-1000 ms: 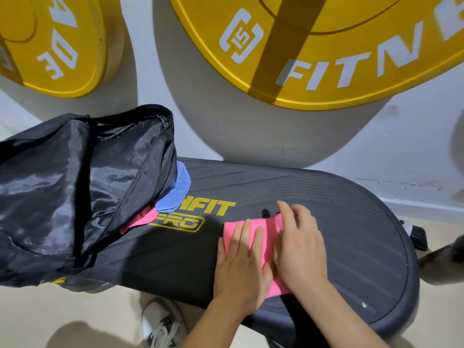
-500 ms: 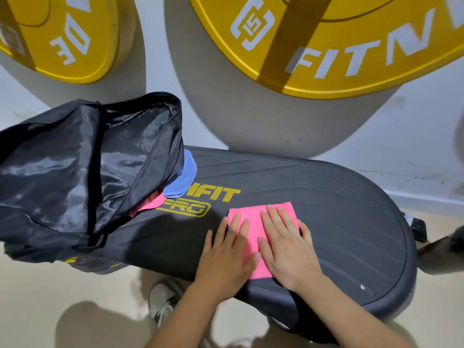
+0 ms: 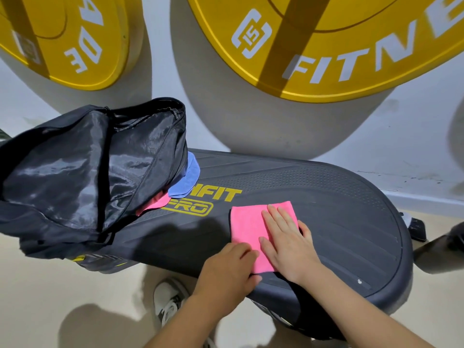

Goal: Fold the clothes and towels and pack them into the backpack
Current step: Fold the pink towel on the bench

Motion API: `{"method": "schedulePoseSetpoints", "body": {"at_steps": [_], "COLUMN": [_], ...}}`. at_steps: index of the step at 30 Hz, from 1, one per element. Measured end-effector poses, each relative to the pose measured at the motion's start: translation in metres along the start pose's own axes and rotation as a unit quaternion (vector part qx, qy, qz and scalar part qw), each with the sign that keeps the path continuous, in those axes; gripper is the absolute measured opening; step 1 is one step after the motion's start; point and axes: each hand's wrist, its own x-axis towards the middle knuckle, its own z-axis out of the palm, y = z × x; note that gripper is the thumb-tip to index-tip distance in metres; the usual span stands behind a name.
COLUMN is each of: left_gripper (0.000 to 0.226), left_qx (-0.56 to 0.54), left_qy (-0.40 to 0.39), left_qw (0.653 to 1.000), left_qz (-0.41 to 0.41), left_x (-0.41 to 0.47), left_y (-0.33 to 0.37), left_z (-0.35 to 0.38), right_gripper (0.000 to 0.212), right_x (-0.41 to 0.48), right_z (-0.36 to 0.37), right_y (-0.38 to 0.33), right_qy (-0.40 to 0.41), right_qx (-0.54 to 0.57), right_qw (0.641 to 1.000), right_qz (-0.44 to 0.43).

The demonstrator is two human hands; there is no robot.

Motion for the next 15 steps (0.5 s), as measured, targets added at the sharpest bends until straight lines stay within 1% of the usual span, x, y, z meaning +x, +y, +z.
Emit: {"method": "schedulePoseSetpoints", "body": {"at_steps": [1, 3, 4, 5, 7, 9, 11, 13, 15], "left_gripper": [0.031, 0.025, 0.026, 0.028, 0.027, 0.025, 0.020, 0.018, 0.020], "left_qx": [0.016, 0.031, 0.028, 0.024, 0.006, -0.027, -0.037, -0.035, -0.047], "left_qy": [0.005, 0.002, -0.007, -0.012, -0.011, -0.032, -0.074, -0.095, -0.116], "left_qw": [1.000, 1.000, 1.000, 0.999, 0.999, 0.996, 0.991, 0.990, 0.989], "left_qz": [0.003, -0.002, -0.010, -0.022, -0.050, -0.081, -0.107, -0.100, -0.078], "left_x": [0.001, 0.005, 0.007, 0.009, 0.013, 0.016, 0.020, 0.021, 0.014], "left_y": [-0.001, 0.000, 0.000, 0.001, 0.002, 0.005, 0.006, 0.005, 0.005], "left_z": [0.000, -0.001, -0.001, -0.001, -0.001, -0.009, -0.017, -0.023, -0.029], "right_gripper": [0.078, 0.060, 0.051, 0.047, 0.044, 0.051, 0.058, 0.052, 0.037], "right_x": [-0.005, -0.024, -0.033, -0.042, -0.050, -0.049, -0.044, -0.040, -0.041], "right_z": [-0.005, -0.009, -0.009, -0.008, -0.008, -0.011, -0.010, -0.012, -0.025], "right_y": [-0.001, -0.003, -0.002, 0.001, 0.007, 0.008, 0.005, 0.002, -0.004], "right_qy": [0.012, 0.062, 0.078, 0.087, 0.077, 0.079, 0.089, 0.081, 0.034], "right_qx": [0.003, -0.033, -0.056, -0.074, -0.096, -0.094, -0.096, -0.118, -0.159], "right_qw": [1.000, 0.997, 0.993, 0.989, 0.985, 0.986, 0.987, 0.986, 0.983], "right_qz": [-0.005, -0.042, -0.069, -0.093, -0.124, -0.117, -0.095, -0.082, -0.087]}}
